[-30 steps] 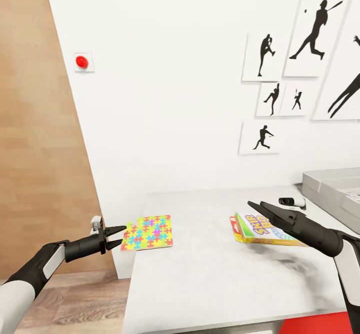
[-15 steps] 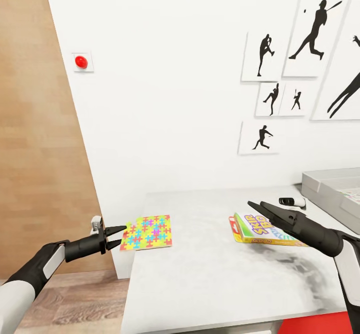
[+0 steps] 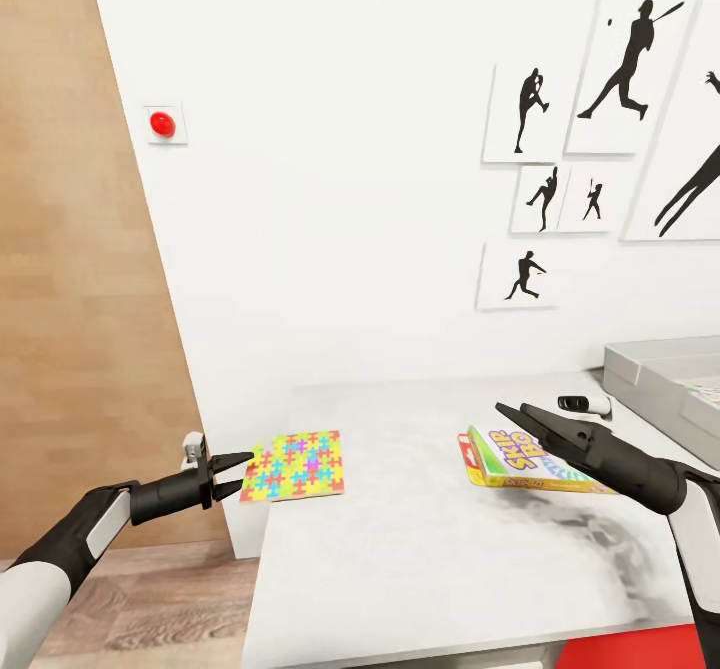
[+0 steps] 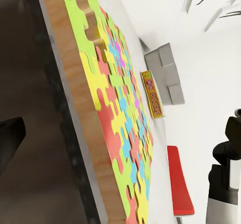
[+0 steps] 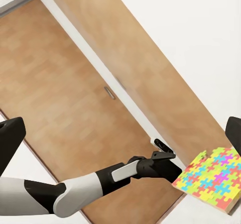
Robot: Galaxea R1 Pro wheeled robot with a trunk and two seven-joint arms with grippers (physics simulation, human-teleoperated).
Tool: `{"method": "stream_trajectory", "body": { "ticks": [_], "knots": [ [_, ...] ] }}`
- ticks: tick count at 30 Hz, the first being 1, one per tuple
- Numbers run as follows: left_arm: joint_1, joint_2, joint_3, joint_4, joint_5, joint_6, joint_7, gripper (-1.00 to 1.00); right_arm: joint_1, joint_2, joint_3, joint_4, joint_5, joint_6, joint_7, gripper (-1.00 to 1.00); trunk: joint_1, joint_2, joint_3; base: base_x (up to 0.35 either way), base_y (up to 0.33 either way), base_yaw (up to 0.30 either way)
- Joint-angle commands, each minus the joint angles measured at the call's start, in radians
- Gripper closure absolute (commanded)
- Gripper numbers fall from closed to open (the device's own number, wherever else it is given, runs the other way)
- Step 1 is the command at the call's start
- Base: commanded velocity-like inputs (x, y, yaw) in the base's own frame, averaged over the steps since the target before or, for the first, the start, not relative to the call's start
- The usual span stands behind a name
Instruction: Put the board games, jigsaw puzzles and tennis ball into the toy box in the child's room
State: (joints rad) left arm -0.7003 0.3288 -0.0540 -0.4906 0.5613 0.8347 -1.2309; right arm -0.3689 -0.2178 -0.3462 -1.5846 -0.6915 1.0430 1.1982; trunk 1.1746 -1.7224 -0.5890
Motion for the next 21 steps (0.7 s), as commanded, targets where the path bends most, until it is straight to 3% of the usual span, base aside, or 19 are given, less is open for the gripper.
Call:
{"method": "stream_trajectory", "body": {
  "ticks": [1,21],
  "knots": [
    [-0.001,0.001,-0.005,0.0,0.008,0.007,-0.001,-1.0,-0.001,0.0,0.0,0.0,0.001,0.004,0.003,-1.0,0.0,-0.001,-0.001,-0.016,-0.007,0.0],
    [-0.001,0.001,-0.005,0.001,0.008,0.008,-0.001,-1.0,-0.001,0.0,0.0,0.0,0.002,0.004,0.003,-1.0,0.0,-0.001,-0.001,-0.02,-0.016,0.0]
  ]
}}
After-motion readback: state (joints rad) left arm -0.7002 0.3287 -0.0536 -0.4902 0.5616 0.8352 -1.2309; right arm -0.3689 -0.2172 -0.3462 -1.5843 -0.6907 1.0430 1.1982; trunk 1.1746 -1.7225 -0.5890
